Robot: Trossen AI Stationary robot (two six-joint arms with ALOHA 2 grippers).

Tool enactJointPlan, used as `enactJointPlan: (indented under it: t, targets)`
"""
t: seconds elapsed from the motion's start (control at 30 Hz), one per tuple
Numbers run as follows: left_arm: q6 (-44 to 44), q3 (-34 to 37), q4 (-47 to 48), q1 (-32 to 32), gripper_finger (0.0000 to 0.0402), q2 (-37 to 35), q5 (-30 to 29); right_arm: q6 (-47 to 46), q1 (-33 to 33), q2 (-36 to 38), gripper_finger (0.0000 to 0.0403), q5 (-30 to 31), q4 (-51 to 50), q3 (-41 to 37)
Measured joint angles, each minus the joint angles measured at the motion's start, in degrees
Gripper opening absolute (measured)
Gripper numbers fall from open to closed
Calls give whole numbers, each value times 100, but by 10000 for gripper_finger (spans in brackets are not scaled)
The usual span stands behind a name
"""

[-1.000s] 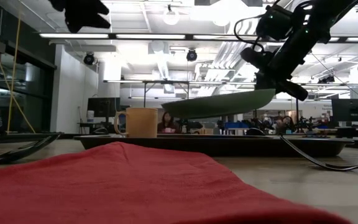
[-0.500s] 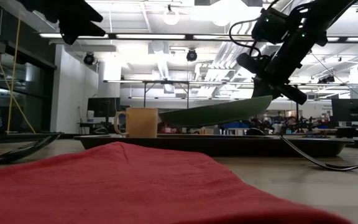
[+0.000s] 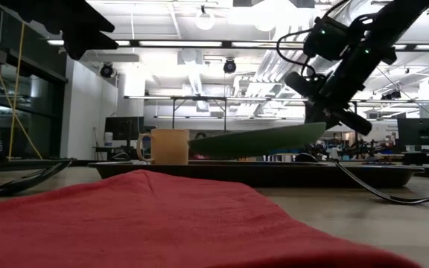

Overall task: Set up tray
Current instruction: Put the green plate on the brown serving tray to the bottom right of the yellow cup

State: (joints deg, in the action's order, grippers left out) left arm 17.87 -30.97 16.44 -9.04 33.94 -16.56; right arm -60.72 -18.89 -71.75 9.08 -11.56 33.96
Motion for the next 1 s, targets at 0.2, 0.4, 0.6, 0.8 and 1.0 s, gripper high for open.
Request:
enactJointPlan:
  t: [0.2,0.4,0.6,0.8,1.0]
  targets:
    - [2,10,1,0,230,1,-52,-245,240,-4,0,121,125,-113]
    - [5,10,1,0,230,1,-81,-321,385,-31,0,214,196,-112]
    - [51,10,1,0,230,1,-96,-436,558,-343,0,236,570,-112]
    - [101,10,-1,0,230,1,-100,-553,689,-719,0,171,765,-112]
    - [153,10,1,0,230,2,-101,-615,706,-828,0,171,997,-105]
